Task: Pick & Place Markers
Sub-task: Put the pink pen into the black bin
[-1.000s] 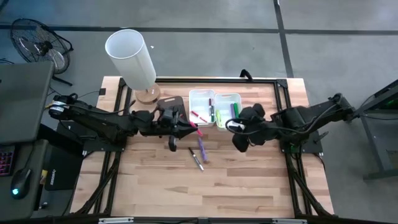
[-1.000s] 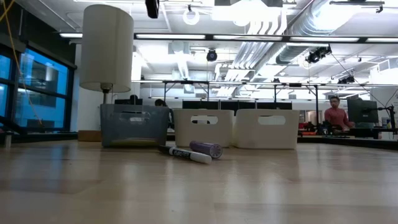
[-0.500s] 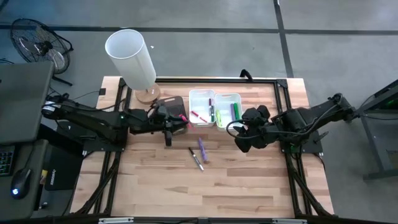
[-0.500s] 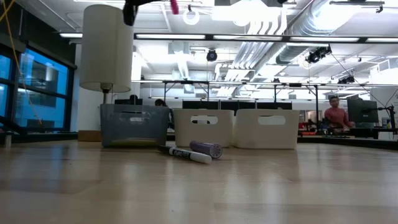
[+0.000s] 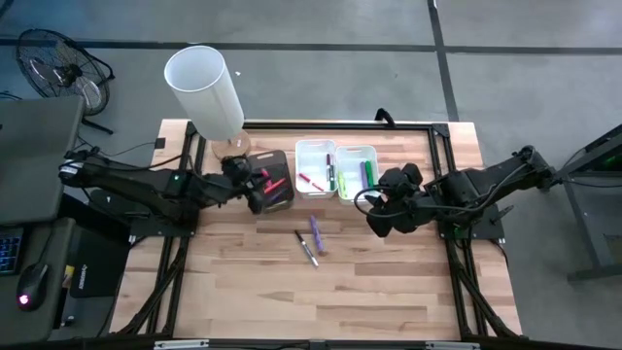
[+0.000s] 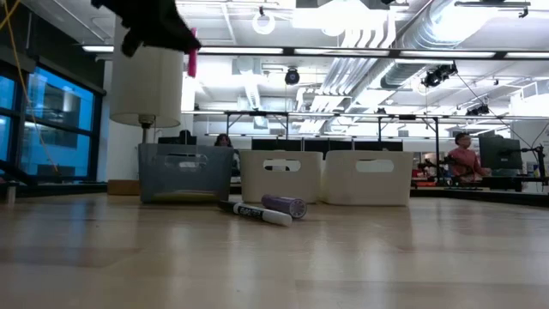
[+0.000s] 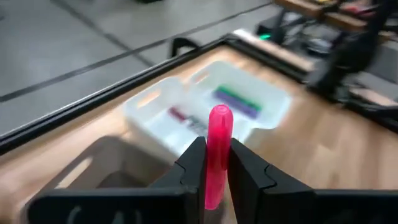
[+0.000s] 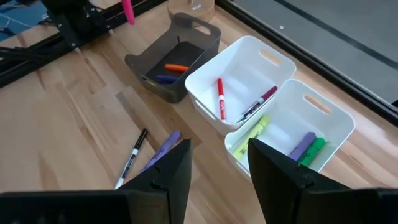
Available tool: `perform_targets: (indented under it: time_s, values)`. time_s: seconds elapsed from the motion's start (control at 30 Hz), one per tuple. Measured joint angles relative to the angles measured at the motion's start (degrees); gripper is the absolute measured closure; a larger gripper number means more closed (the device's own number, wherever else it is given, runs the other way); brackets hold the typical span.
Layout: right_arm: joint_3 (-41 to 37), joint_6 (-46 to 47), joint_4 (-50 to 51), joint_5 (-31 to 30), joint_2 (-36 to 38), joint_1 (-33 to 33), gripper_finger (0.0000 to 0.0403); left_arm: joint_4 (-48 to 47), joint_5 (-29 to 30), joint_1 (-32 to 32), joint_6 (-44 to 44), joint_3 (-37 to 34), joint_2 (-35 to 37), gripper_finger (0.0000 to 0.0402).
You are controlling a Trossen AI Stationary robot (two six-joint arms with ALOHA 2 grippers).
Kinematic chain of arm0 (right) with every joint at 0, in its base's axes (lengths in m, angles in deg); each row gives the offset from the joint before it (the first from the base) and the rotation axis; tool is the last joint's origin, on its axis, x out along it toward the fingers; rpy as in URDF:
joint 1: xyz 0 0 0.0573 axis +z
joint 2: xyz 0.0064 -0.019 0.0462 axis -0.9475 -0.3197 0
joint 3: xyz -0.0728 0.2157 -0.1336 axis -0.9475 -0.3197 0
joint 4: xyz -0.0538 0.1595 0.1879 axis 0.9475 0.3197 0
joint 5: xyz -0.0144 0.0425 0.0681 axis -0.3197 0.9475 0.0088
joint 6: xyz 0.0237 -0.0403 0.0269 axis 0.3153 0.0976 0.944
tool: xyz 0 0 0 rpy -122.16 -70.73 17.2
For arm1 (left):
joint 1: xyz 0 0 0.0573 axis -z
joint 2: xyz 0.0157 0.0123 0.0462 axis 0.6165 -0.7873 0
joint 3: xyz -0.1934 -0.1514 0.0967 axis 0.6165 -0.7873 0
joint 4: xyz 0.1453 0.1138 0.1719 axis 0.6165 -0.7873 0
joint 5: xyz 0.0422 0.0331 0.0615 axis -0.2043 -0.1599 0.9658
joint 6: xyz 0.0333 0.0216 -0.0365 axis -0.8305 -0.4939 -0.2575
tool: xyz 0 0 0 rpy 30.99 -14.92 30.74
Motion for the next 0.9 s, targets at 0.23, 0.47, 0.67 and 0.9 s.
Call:
perform_targets:
  time_s: [0.23, 0.47, 0.67, 0.9]
  values:
    - [-0.02, -0.07, -0.43, -1.55, 0.00, 0.00, 0.0257, -8.13, 4.21, -0.82, 12.65, -0.01, -1.87, 0.0358]
    - [-0.04, -0.25, -1.47, -4.37, 0.00, 0.00, 0.0258, -9.30, -2.69, -8.88, 12.75, 0.02, -5.62, 0.0358]
    - [-0.07, -0.59, -1.79, -4.13, 0.00, 0.00, 0.0257, -9.71, -14.19, -16.73, 4.74, 0.02, -9.20, 0.0358]
    - [-0.07, -0.27, -2.16, -3.00, -0.02, 0.00, 0.0256, -9.56, -23.26, -23.48, -0.67, 0.02, -14.53, 0.0358]
